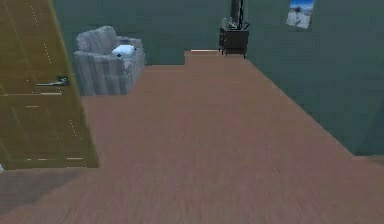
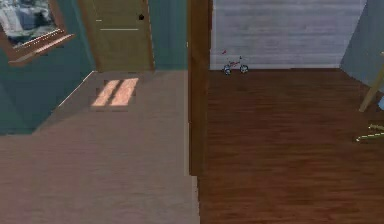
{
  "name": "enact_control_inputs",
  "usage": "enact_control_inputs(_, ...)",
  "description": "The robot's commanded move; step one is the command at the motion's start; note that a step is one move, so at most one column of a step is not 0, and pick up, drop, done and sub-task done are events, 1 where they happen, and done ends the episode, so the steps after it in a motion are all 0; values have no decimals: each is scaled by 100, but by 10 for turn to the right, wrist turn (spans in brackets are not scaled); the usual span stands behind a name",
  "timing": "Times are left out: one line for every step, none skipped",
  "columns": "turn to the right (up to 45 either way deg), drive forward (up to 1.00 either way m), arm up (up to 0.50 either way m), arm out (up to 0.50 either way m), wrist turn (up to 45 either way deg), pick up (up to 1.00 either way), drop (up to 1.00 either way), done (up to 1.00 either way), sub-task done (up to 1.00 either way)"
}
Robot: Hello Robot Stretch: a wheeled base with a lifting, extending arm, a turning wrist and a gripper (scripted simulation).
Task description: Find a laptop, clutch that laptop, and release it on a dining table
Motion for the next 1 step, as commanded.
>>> enact_control_inputs(-450,0,0,0,0,0,0,0,0)
